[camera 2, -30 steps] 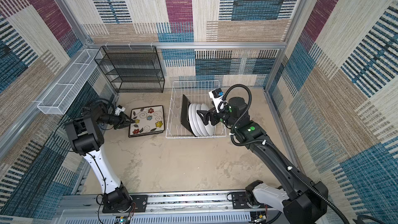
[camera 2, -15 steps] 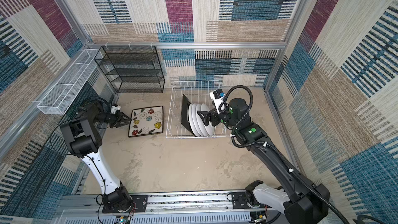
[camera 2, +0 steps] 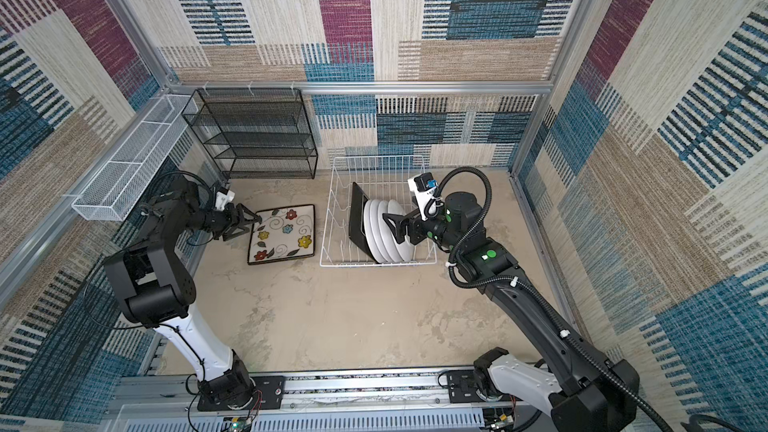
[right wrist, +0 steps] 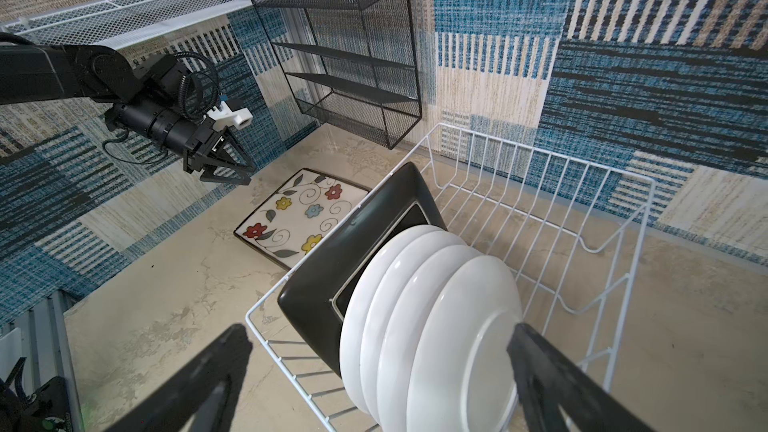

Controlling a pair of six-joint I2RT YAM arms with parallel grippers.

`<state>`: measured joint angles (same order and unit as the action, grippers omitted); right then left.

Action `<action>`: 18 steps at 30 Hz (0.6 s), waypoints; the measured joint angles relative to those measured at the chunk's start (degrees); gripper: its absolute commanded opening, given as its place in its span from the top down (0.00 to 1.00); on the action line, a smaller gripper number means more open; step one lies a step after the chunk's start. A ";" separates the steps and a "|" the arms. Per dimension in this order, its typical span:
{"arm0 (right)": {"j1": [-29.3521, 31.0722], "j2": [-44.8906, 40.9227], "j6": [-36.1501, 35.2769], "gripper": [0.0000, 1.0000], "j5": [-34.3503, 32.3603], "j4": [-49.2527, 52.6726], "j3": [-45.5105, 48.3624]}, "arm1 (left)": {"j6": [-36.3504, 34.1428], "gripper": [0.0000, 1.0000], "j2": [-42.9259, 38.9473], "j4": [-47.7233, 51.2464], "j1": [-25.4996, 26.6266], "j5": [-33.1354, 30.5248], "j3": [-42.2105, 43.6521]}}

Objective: Unload the plates from the dish rack
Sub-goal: 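Open the left gripper and release the floral plate stack, then reach the left gripper over the rack to the dark square plate's rim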

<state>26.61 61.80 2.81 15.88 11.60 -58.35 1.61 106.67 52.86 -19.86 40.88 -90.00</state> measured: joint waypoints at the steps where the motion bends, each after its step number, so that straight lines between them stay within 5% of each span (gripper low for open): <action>1: 0.00 -0.24 0.11 0.01 0.00 -0.17 0.15 | 0.17 0.32 -1.16 -0.02 0.59 -0.13 0.02; 18: 0.02 -0.55 0.81 0.01 0.22 -0.17 -2.43 | 10.27 0.23 -23.80 -6.58 18.53 -4.63 -0.79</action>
<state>26.63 61.25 3.62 16.10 11.42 -60.77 11.88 82.87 46.28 -1.32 36.25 -90.78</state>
